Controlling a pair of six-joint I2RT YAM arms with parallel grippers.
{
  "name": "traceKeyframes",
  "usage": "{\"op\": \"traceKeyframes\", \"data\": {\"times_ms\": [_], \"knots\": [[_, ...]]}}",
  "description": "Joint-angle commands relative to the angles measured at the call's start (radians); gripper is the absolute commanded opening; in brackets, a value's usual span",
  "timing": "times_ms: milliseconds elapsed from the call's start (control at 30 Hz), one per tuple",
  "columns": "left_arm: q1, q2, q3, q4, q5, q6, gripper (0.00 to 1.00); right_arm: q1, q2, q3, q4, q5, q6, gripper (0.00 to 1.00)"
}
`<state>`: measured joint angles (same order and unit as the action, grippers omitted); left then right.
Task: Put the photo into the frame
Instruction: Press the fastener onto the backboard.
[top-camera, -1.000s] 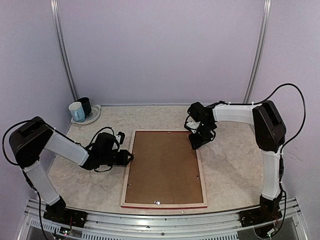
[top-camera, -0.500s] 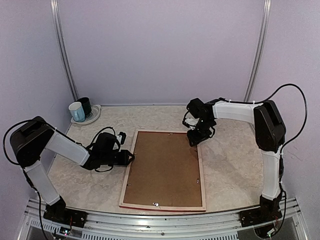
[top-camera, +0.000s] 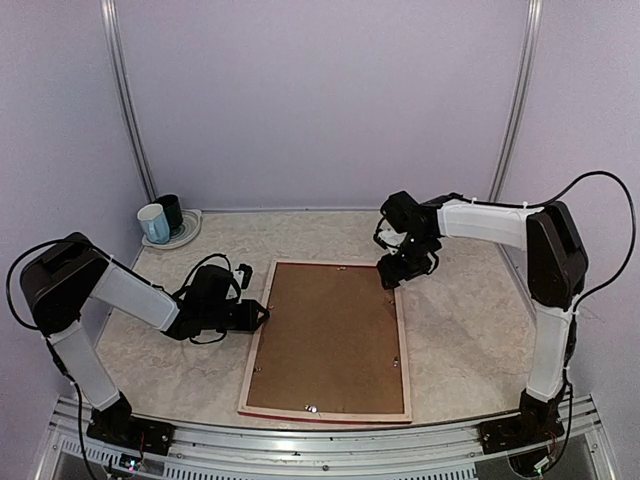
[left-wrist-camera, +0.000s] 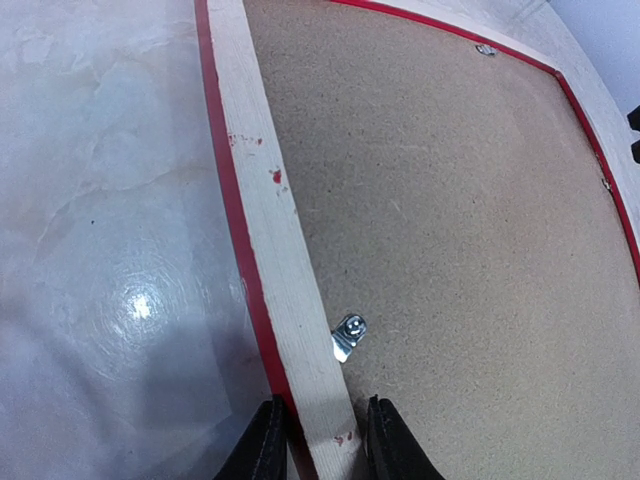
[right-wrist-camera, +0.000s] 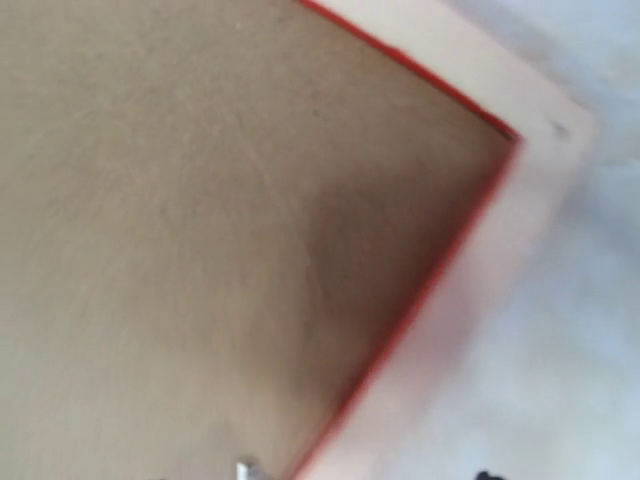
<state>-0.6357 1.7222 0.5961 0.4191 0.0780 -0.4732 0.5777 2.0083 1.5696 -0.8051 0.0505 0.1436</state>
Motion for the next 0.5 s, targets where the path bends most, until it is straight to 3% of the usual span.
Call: {"op": "traceKeyframes", "data": {"times_ms": [0, 267, 467], "knots": [[-0.023, 0.068, -0.041, -0.217, 0.027, 0.004, 0.27, 0.007, -0.147, -0.102, 0.053, 0.015, 0.08, 0.68], [-0.019, 0.059, -0.047, -0.215, 0.023, -0.005, 0.27, 0.041, -0.308, -0.369, 0.137, -0.047, 0.176, 0.68], [-0.013, 0.061, -0.049, -0.214, 0.027, -0.011, 0.26, 0.144, -0.39, -0.489, 0.155, -0.049, 0.246, 0.68]]}}
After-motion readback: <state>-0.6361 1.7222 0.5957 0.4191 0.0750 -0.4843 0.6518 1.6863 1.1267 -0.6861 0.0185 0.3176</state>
